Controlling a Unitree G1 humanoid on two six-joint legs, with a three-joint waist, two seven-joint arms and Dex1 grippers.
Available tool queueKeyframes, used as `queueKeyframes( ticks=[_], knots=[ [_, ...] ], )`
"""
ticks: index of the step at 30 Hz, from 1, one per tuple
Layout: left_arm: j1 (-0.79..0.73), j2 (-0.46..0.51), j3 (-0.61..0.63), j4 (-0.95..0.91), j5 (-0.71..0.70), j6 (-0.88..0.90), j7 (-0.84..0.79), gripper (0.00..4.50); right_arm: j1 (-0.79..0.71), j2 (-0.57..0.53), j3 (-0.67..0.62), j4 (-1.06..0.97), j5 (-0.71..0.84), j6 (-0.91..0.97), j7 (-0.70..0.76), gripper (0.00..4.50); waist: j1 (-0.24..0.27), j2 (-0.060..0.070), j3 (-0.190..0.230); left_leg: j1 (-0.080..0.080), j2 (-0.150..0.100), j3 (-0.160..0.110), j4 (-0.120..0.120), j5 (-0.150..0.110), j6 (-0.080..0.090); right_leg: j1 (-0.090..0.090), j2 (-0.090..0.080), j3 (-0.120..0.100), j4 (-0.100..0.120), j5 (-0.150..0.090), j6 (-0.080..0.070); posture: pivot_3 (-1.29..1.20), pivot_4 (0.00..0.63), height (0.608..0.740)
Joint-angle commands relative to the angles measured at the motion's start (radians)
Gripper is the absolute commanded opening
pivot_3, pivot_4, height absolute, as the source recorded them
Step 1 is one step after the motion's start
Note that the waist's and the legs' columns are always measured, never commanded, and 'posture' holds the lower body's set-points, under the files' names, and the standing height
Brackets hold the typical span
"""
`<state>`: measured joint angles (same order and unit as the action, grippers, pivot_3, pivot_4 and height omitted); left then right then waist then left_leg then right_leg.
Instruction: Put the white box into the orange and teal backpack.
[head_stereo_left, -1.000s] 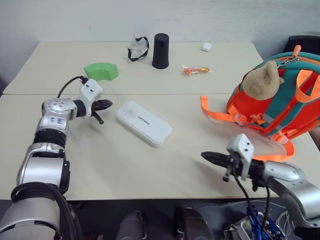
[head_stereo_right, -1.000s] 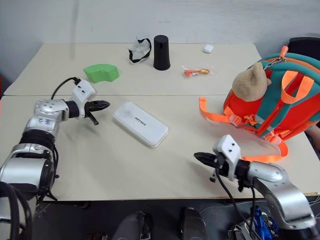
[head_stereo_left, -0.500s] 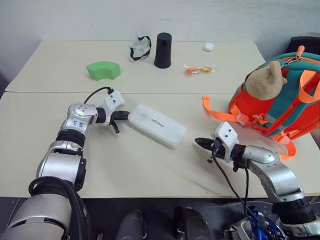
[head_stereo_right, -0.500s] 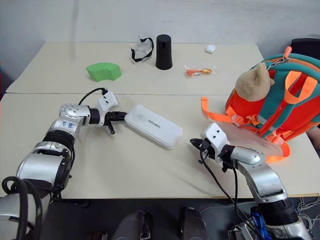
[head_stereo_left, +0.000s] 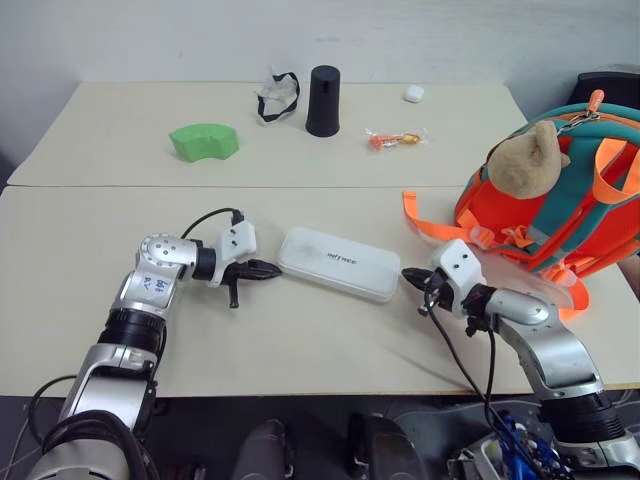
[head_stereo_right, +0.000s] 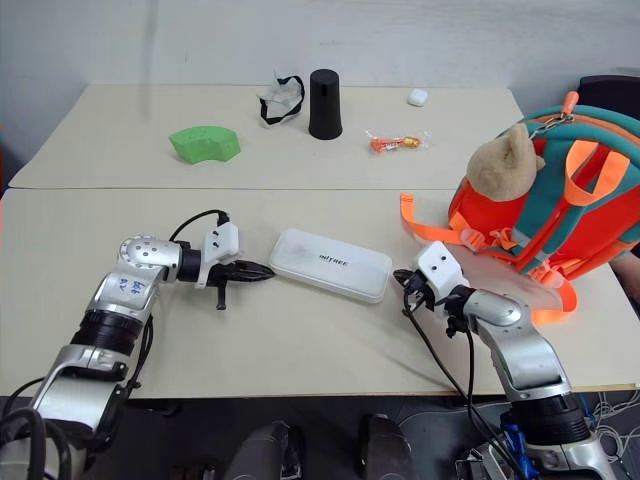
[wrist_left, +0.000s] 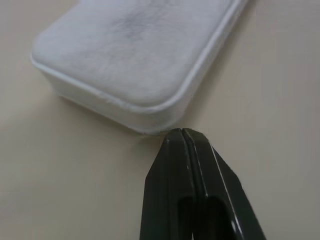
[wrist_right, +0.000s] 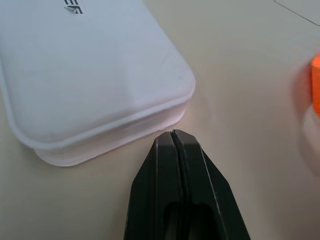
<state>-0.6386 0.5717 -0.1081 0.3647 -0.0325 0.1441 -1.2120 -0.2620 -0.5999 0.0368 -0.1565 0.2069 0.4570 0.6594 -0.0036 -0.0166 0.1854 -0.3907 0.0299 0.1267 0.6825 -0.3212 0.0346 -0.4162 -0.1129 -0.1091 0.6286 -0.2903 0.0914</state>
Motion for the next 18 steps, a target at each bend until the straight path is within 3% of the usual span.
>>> queueKeyframes(
  ticks=[1,10,18],
  knots=[
    [0.026,0.017,-0.001,-0.112,-0.025,0.051,0.017,0.02,-0.008,0.003,-0.022,-0.009,-0.004,-0.022,-0.007,0.00,0.001,0.000,0.000,0.000,0.000,0.000,0.000,0.000,0.000,0.000,0.000,0.000,0.000,0.000,0.000,0.00,0.150,0.740],
    [-0.059,0.164,0.022,0.047,-0.005,-0.001,0.004,0.02,-0.030,0.014,-0.024,0.008,-0.006,-0.019,-0.010,0.00,-0.002,0.000,0.000,0.000,0.001,-0.001,0.000,0.000,0.000,0.001,0.000,0.000,0.000,0.000,0.000,0.00,0.150,0.740],
    [-0.255,0.004,0.018,0.293,-0.013,-0.032,0.130,0.02,-0.040,0.024,-0.018,0.021,-0.004,-0.021,-0.005,0.00,0.017,0.000,0.000,0.000,-0.003,-0.001,0.000,0.000,0.003,0.002,-0.001,-0.002,-0.002,0.001,0.002,0.00,0.150,0.740]
  ],
)
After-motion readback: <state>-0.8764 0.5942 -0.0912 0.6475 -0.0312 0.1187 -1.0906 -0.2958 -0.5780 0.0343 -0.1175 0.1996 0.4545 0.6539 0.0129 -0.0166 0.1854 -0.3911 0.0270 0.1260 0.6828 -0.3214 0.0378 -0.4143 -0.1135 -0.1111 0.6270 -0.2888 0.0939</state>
